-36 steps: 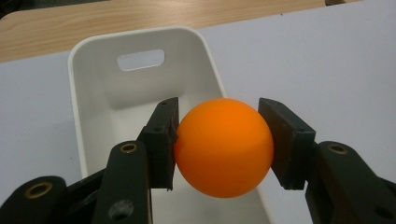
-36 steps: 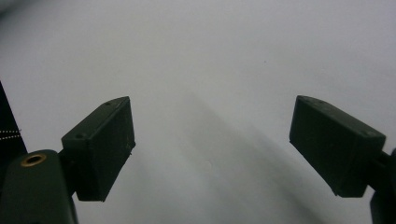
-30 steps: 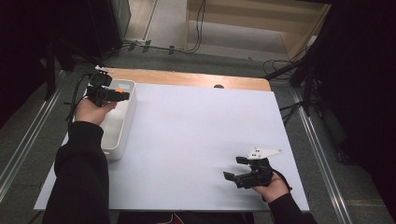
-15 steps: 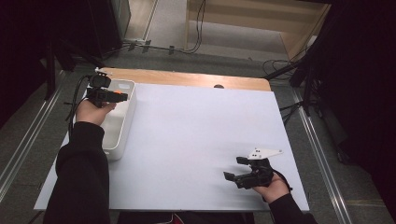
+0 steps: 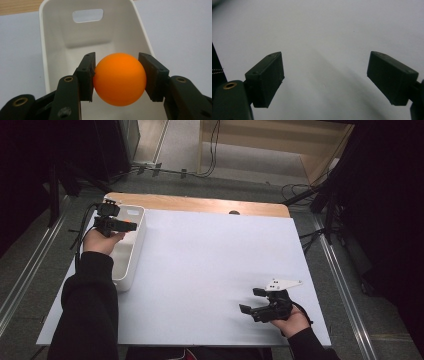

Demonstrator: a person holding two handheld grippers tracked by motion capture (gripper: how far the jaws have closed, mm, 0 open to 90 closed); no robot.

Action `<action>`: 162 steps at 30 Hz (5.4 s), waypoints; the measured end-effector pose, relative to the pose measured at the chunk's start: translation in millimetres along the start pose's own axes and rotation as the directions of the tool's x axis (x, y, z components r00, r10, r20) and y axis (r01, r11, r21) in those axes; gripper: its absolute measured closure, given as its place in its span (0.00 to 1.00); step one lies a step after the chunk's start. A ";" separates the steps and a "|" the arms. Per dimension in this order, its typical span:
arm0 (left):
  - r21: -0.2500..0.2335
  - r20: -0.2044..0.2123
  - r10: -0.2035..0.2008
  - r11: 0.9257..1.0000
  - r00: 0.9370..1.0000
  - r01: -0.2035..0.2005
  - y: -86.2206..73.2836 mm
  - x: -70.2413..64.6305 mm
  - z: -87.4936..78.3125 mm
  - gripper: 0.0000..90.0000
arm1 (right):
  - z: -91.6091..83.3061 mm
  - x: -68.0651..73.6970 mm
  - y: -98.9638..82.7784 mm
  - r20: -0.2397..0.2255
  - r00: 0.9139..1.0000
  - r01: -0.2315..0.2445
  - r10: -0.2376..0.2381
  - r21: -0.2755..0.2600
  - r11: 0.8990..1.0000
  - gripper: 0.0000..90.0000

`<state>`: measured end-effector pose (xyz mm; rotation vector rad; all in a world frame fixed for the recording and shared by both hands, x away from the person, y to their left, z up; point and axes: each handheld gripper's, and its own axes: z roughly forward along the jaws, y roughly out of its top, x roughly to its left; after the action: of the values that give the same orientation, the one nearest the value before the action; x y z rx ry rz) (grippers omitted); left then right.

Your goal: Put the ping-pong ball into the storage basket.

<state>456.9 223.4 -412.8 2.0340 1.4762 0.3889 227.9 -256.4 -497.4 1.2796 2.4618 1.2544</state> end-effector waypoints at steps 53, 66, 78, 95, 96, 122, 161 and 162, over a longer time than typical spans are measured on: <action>-0.082 0.188 0.132 0.990 0.973 -0.118 16.3 -54.6 -20.2 0.27 | -1.5 1.4 -1.8 0.005 1.000 0.001 -0.001 0.008 1.000 0.14; -0.079 0.262 0.178 0.983 0.948 -0.163 15.7 -74.0 -11.9 0.27 | -1.3 1.5 -2.3 0.002 1.000 0.006 -0.006 0.011 1.000 0.14; -0.068 0.294 0.210 0.978 0.932 -0.199 13.5 -87.0 -3.8 0.27 | -2.0 1.7 -2.9 0.002 1.000 0.010 -0.010 0.012 1.000 0.14; -0.047 0.305 0.264 0.964 0.915 -0.262 7.2 -103.8 -3.9 0.27 | -2.7 1.4 -3.2 0.006 1.000 0.009 -0.009 0.011 1.000 0.14; -0.051 0.306 0.266 0.963 0.914 -0.263 6.3 -105.6 -4.6 0.27 | -2.8 1.3 -3.2 0.007 1.000 0.007 -0.007 0.011 1.000 0.14; -0.072 0.374 0.293 0.955 0.880 -0.288 -22.0 -119.4 -20.7 0.27 | -2.7 1.5 -3.2 0.006 1.000 0.010 -0.010 0.011 1.000 0.14; -0.121 0.390 0.361 0.932 0.847 -0.342 -71.3 -127.1 -24.8 0.27 | -2.4 1.5 -3.4 0.007 1.000 0.013 -0.013 0.014 1.000 0.14; -0.121 0.393 0.363 0.931 0.845 -0.344 -72.4 -127.3 -24.5 0.27 | -2.4 1.5 -3.4 0.008 1.000 0.013 -0.013 0.014 1.000 0.14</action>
<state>344.7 126.9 -424.8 2.1854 0.8318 0.1208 223.7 -257.8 -497.8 1.2668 2.4738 1.2291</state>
